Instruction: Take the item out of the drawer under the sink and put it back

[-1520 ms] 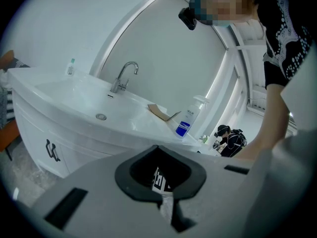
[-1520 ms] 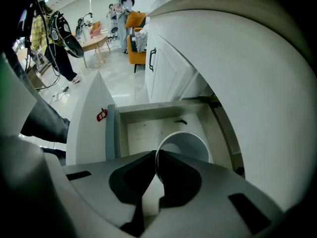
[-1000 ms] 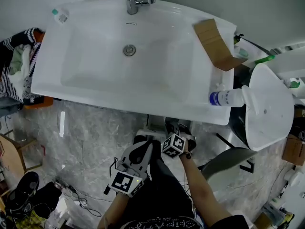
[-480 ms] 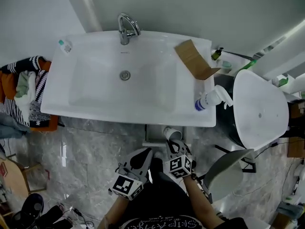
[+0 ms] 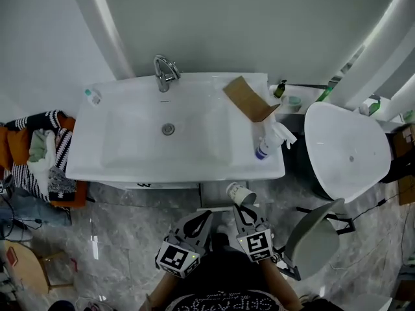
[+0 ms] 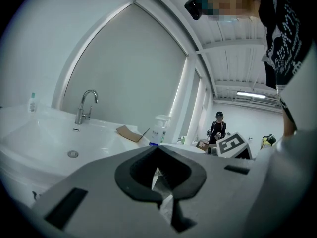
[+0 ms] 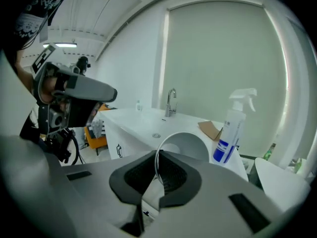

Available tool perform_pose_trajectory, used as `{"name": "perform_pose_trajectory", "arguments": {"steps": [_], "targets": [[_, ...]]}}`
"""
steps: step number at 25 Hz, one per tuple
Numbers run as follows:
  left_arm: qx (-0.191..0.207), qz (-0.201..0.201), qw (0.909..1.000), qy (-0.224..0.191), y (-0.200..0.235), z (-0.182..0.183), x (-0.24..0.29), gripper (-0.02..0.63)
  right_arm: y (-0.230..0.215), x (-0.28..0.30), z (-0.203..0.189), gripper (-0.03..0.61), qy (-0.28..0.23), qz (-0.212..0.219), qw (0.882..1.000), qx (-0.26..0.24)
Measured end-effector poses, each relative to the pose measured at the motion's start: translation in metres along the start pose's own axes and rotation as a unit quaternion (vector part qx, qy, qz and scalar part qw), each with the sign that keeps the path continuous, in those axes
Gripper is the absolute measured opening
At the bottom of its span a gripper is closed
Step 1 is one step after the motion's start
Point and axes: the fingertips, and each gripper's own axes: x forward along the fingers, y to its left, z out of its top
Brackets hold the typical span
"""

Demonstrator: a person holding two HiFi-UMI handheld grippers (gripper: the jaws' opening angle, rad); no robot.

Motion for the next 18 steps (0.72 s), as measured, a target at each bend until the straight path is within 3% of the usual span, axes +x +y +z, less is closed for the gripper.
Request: {"name": "perform_pose_trajectory", "arguments": {"steps": [9, 18], "targets": [[0.022, -0.004, 0.9995, -0.022, -0.008, 0.014, -0.001, 0.000, 0.005, -0.045, 0.030, 0.026, -0.063, -0.023, 0.998, 0.008], [0.018, -0.005, 0.9997, -0.015, -0.012, 0.011, 0.001, 0.000, 0.005, -0.050, 0.025, 0.025, -0.060, -0.024, 0.998, 0.009]]}}
